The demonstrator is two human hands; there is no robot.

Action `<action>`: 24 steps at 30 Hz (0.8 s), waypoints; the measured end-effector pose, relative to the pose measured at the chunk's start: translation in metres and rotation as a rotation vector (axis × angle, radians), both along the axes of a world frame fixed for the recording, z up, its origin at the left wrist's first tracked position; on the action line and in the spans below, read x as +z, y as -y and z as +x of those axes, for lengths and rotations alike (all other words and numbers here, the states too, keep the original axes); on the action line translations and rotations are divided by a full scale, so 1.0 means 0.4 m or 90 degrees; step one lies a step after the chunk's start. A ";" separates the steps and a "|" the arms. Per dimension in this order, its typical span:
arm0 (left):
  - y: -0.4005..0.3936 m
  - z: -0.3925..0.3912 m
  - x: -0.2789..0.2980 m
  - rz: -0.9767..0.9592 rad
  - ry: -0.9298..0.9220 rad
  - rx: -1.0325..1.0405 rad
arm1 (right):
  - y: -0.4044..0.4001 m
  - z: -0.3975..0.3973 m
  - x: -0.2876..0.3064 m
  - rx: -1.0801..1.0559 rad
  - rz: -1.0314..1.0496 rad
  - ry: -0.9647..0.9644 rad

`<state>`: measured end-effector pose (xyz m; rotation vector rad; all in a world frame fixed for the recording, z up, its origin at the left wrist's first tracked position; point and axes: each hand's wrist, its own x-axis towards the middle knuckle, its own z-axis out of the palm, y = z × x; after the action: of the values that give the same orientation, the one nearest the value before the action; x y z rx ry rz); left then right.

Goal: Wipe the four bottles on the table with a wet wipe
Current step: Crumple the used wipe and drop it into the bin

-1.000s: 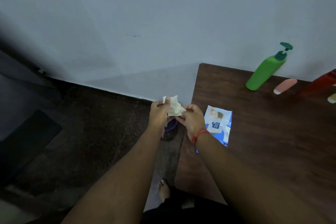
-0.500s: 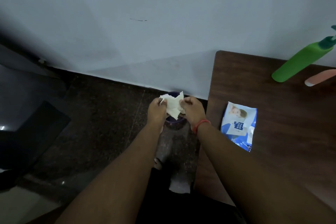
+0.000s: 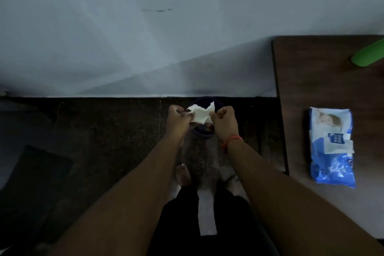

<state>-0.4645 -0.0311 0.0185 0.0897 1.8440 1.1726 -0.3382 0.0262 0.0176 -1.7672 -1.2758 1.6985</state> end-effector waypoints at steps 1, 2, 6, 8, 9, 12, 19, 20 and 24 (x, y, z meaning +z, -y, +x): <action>0.000 -0.013 -0.016 0.006 0.021 0.006 | 0.000 -0.014 -0.012 -0.013 0.006 -0.008; -0.001 -0.022 -0.035 0.006 0.034 0.009 | -0.001 -0.027 -0.027 -0.018 0.008 -0.019; -0.012 -0.047 -0.121 0.000 0.076 0.015 | -0.007 -0.048 -0.113 0.027 -0.048 -0.094; -0.022 -0.050 -0.168 -0.001 0.089 -0.015 | -0.013 -0.046 -0.171 0.051 -0.076 -0.094; -0.029 -0.053 -0.194 -0.003 0.098 -0.036 | -0.019 -0.044 -0.201 0.053 -0.082 -0.083; -0.047 -0.063 -0.279 -0.016 0.123 -0.103 | -0.035 -0.040 -0.297 0.056 -0.091 -0.050; -0.105 -0.091 -0.519 -0.086 0.108 -0.186 | -0.064 -0.044 -0.520 0.055 -0.122 -0.036; -0.113 -0.090 -0.553 -0.089 0.099 -0.207 | -0.071 -0.046 -0.546 0.052 -0.134 -0.044; -0.145 -0.089 -0.699 -0.106 0.049 -0.301 | -0.106 -0.051 -0.682 0.064 -0.138 -0.034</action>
<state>-0.5000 0.0267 -0.2610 0.3599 1.7206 0.6834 -0.3586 0.0686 -0.2551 -1.7887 -1.2152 1.9919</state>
